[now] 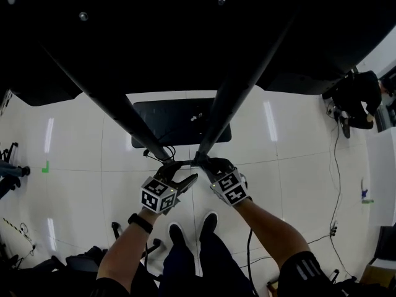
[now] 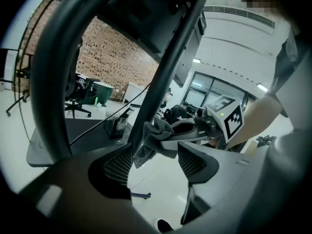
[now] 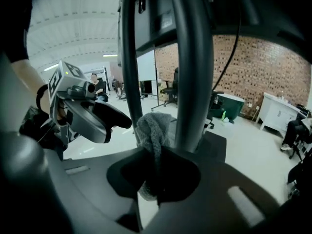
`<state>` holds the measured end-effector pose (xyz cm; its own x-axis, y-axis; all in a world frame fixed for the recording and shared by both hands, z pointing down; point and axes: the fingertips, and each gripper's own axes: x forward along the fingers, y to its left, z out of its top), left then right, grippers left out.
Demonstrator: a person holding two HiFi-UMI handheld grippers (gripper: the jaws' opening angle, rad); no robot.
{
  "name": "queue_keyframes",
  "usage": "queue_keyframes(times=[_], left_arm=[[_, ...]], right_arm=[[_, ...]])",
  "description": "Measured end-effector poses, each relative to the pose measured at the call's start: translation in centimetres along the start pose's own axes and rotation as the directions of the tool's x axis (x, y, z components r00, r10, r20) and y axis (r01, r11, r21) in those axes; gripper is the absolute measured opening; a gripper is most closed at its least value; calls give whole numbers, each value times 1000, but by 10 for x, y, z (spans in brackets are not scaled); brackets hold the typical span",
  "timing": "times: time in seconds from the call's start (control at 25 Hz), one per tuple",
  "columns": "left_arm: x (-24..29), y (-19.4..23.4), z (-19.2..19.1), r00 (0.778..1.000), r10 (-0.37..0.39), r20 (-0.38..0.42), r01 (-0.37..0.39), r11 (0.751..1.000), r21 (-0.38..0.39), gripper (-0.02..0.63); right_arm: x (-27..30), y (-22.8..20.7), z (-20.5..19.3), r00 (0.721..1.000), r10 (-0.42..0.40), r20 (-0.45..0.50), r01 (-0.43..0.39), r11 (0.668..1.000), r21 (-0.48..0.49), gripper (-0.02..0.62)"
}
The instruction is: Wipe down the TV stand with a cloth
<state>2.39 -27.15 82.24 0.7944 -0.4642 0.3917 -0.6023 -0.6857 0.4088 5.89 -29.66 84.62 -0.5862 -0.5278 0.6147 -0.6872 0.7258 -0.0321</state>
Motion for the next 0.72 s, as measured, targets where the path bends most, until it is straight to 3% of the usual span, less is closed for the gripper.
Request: queue_keyframes(times=[0.2,0.48,0.72], left_arm=[[-69,-46,34,998,-33,49,30,998,56,314],[-169,-109,104,983,-66,172,44,991,130,314],[-244,-168,133,962,-118,245,83,985,149,313]], right_arm=[[-66,39,59,991,0,133,-1,1000,4,34],[-161,97,148,956,-4,295,3,1000,2,34],[-240,145,186,919,10,393,-45,996,79,34]])
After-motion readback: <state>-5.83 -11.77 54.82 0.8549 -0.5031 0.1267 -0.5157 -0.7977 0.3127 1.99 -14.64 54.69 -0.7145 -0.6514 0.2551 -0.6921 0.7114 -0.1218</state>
